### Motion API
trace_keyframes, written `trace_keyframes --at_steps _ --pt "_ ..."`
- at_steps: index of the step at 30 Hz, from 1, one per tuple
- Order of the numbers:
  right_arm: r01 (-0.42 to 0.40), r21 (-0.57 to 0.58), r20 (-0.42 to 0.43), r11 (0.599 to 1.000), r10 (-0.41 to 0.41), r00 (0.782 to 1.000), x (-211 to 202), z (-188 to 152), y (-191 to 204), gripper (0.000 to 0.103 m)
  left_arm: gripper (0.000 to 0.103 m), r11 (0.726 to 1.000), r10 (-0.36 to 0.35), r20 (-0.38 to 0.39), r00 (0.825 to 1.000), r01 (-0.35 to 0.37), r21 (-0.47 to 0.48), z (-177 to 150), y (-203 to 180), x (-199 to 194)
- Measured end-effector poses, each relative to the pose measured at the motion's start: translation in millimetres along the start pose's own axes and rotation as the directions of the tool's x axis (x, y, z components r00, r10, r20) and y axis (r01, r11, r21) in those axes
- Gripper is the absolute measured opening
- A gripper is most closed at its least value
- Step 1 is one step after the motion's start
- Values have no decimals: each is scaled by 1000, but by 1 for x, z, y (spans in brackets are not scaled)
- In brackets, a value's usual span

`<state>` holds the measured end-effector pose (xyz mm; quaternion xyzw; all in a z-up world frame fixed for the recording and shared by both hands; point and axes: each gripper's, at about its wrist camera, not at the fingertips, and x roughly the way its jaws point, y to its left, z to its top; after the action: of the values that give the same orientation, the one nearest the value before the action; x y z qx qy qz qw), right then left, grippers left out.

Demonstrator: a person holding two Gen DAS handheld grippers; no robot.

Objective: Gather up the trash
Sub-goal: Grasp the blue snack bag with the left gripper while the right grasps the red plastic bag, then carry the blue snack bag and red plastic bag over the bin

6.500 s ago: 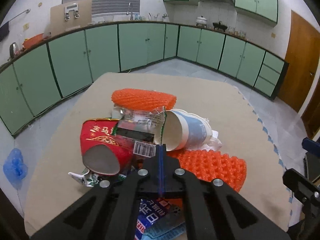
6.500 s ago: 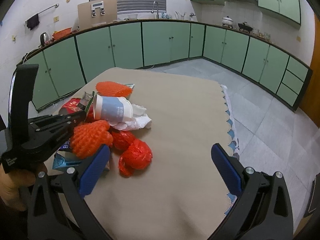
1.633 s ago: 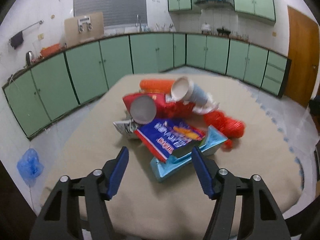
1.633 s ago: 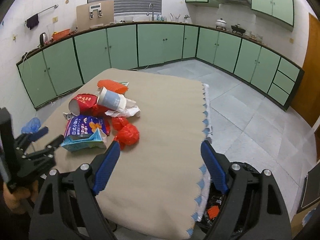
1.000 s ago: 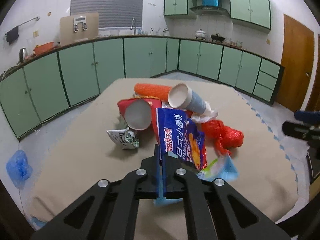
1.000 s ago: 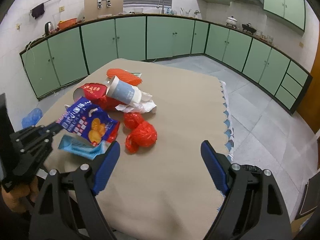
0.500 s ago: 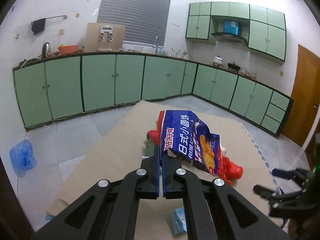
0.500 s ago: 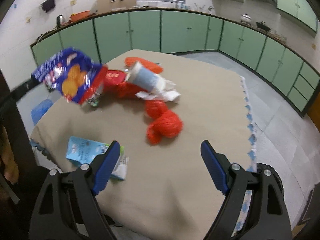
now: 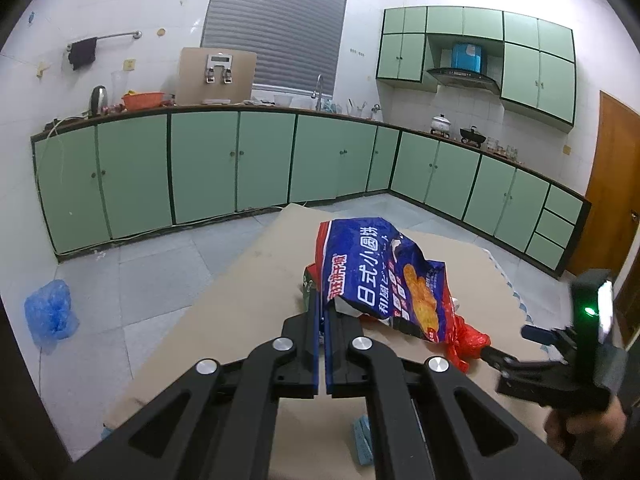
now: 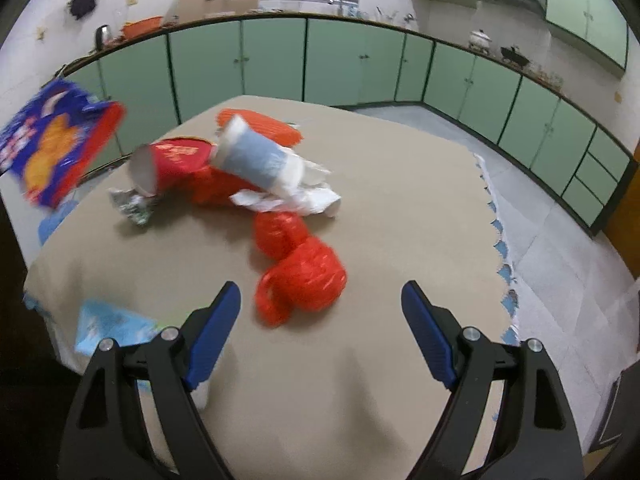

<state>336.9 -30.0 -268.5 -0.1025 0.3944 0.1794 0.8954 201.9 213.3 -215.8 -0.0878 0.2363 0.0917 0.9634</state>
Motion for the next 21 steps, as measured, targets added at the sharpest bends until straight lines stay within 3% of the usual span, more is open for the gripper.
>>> trace_keyframes --at_steps 3,5,6,12,21 --pt "-6 15 -35 1000 6 999 23 4 -4 80 2 1000 -3 -8 1000 4 4 -1 0 4" --pt "-26 17 -72 1000 27 997 37 4 -5 60 2 1000 -3 -15 1000 3 6 -1 1 7" --pt "-45 32 -107 998 48 993 43 3 -8 38 2 1000 -3 -18 1000 3 8 -3 1 8" --pt "-68 58 -64 996 72 995 13 0 -23 35 2 1000 -14 -25 1000 14 19 -2 -4 9" --pt "-30 86 13 996 29 999 -62 -10 -56 35 2 997 -48 -30 998 50 51 -3 -30 2"
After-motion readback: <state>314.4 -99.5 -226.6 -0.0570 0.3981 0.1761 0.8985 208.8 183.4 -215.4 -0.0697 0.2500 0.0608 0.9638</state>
